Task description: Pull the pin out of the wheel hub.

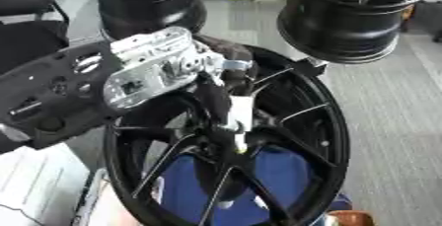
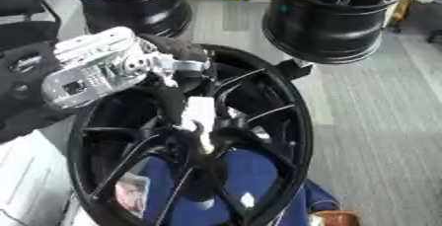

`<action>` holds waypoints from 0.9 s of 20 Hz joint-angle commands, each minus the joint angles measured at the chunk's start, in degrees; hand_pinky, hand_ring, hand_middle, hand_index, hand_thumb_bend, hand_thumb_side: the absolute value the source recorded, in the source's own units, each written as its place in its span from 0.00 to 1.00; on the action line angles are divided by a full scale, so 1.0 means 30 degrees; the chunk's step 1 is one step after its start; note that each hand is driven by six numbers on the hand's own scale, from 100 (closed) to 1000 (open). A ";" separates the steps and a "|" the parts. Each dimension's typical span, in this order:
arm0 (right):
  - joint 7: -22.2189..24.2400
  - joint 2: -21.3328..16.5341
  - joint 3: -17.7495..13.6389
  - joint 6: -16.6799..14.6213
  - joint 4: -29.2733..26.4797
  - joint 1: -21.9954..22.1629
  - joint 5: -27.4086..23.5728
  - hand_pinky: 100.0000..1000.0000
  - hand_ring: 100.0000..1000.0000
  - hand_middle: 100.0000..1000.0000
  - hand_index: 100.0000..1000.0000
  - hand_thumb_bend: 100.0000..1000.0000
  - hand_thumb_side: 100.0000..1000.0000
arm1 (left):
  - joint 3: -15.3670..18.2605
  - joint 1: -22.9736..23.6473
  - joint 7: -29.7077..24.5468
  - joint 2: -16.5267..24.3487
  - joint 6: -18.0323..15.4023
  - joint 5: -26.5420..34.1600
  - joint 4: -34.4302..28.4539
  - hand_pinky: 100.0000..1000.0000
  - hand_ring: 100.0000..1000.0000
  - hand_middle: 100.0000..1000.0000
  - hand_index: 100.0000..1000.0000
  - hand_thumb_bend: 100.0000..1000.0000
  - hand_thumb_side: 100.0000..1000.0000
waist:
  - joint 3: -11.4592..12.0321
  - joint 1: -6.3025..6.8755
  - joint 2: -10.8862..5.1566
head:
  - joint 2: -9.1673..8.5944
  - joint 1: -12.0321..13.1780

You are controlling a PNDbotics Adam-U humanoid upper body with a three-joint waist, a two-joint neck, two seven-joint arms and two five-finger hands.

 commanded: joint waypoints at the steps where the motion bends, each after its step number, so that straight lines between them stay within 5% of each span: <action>1: -0.0065 -0.0501 -0.0254 0.0034 -0.0110 -0.0129 -0.0034 0.85 0.68 0.75 0.81 0.00 0.00 | 0.0690 -0.0263 -0.3051 0.0890 0.3085 0.0062 -0.0369 0.46 0.31 0.14 0.38 0.18 0.00 | 0.0055 -0.0059 -0.0316 | 0.0100 0.0021; 11: 0.0085 -0.0510 -0.0280 -0.0011 -0.0110 -0.0212 0.0082 0.85 0.68 0.75 0.81 0.00 0.00 | 0.3302 -0.0457 -0.2901 0.2228 0.2139 0.0046 -0.2625 0.44 0.29 0.12 0.37 0.14 0.00 | 0.0173 -0.0125 -0.0410 | 0.0100 -0.0042; 15: 0.0080 -0.0475 -0.0277 0.0010 -0.0110 -0.0208 0.0087 0.85 0.68 0.75 0.81 0.00 0.00 | 0.3487 -0.0395 -0.3003 0.2286 0.2360 0.0309 -0.2844 0.43 0.30 0.14 0.39 0.13 0.00 | 0.0130 -0.0131 -0.0379 | 0.0100 -0.0045; 17: 0.0053 -0.0481 -0.0287 0.0022 -0.0110 -0.0204 0.0084 0.85 0.68 0.75 0.81 0.00 0.00 | 0.3500 -0.0370 -0.3027 0.2277 0.2566 0.0493 -0.2822 0.45 0.35 0.21 0.49 0.24 0.00 | 0.0118 -0.0128 -0.0356 | 0.0100 -0.0040; 18: 0.0042 -0.0489 -0.0293 0.0015 -0.0110 -0.0211 0.0081 0.85 0.68 0.75 0.81 0.00 0.00 | 0.3461 -0.0362 -0.3039 0.2298 0.2659 0.0595 -0.2791 0.51 0.46 0.33 0.62 0.36 0.09 | 0.0113 -0.0120 -0.0349 | 0.0100 -0.0039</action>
